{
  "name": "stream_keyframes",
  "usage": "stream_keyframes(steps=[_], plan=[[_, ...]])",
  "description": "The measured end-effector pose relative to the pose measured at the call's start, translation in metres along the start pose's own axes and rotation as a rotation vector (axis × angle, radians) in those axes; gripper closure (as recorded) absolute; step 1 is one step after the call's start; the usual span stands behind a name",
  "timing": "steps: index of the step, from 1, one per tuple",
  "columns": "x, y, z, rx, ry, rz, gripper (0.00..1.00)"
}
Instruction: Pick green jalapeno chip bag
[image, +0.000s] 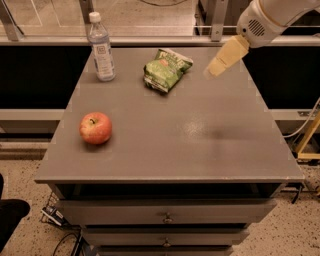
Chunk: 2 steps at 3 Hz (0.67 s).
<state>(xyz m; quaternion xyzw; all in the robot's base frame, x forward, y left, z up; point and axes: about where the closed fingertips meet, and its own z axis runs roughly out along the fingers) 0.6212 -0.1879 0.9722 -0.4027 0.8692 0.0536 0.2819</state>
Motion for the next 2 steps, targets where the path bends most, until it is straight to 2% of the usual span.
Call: stream_keyframes(steps=[1, 2], plan=[[-0.050, -0.038, 0.037, 0.014, -0.133, 0.191, 0.00], [-0.091, -0.052, 0.068, -0.008, -0.205, 0.351, 0.00]])
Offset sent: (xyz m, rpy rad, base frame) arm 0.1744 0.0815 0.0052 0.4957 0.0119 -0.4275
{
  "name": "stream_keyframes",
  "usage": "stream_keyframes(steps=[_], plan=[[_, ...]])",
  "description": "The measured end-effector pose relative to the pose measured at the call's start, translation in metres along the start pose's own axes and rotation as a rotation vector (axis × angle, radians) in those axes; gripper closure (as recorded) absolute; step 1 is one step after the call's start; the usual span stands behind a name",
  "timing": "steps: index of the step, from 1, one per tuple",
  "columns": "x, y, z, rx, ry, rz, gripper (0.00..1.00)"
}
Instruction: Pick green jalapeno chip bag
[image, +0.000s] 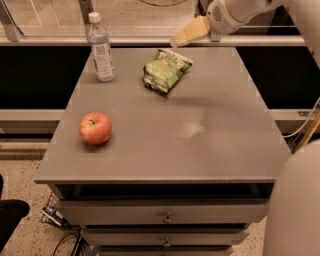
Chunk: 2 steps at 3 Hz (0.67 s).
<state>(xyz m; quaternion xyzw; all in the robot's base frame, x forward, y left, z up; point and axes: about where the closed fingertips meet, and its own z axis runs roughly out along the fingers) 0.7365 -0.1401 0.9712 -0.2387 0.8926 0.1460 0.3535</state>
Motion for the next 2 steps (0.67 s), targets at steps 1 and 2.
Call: stream_keyframes(steps=[1, 2], plan=[[-0.0017, 0.0004, 0.0039, -0.003, -0.001, 0.059, 0.00], [-0.0014, 0.0006, 0.0043, -0.003, 0.000, 0.057, 0.00]])
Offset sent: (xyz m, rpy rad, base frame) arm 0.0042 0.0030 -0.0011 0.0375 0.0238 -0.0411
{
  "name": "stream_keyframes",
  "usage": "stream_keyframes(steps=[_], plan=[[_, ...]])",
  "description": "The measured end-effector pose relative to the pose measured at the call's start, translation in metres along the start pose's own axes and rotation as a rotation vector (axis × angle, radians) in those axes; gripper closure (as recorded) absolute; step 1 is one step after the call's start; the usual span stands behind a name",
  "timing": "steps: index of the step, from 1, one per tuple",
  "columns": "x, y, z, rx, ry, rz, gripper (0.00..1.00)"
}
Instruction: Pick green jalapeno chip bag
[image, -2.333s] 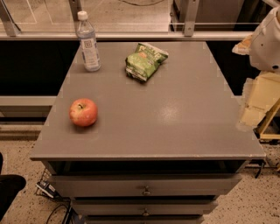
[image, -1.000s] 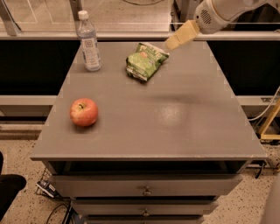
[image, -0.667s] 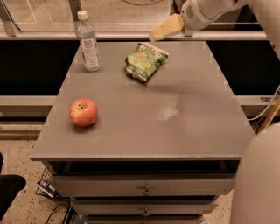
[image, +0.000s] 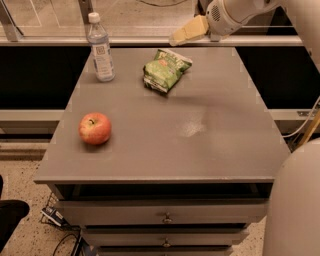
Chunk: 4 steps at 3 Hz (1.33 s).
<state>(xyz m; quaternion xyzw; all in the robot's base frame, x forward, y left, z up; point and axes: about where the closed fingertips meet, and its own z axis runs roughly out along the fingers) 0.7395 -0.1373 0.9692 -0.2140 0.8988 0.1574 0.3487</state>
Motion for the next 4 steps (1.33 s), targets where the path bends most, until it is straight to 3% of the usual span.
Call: stream_keyframes(steps=[1, 2, 3, 4], plan=[[0.006, 0.003, 0.024, 0.069, 0.057, -0.006, 0.00], [0.020, 0.021, 0.081, 0.217, 0.172, -0.006, 0.00], [0.039, 0.022, 0.115, 0.340, 0.251, -0.024, 0.00], [0.047, 0.023, 0.138, 0.377, 0.291, -0.015, 0.05]])
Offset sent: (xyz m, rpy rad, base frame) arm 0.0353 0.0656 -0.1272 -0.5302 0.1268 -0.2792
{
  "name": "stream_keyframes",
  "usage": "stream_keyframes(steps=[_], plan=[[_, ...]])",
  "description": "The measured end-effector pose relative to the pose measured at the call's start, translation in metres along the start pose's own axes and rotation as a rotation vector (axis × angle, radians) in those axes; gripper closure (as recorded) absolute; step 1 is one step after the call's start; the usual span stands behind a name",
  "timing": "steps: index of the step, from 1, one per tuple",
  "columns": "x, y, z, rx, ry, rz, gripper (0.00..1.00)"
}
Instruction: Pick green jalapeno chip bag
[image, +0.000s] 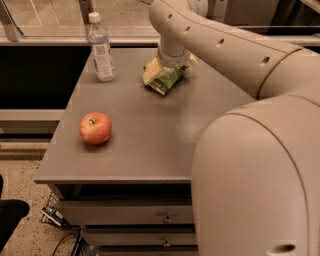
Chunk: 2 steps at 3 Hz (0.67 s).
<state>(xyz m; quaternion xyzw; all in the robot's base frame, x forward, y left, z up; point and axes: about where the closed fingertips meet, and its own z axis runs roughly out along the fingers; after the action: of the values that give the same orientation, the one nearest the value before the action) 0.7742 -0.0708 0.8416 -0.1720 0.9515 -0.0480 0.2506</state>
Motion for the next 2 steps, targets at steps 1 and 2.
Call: stream_keyframes(steps=[1, 2], plan=[[0.0013, 0.0111, 0.0226, -0.073, 0.037, 0.009, 0.23], [-0.0017, 0.0142, 0.0219, -0.091, 0.039, 0.011, 0.47]])
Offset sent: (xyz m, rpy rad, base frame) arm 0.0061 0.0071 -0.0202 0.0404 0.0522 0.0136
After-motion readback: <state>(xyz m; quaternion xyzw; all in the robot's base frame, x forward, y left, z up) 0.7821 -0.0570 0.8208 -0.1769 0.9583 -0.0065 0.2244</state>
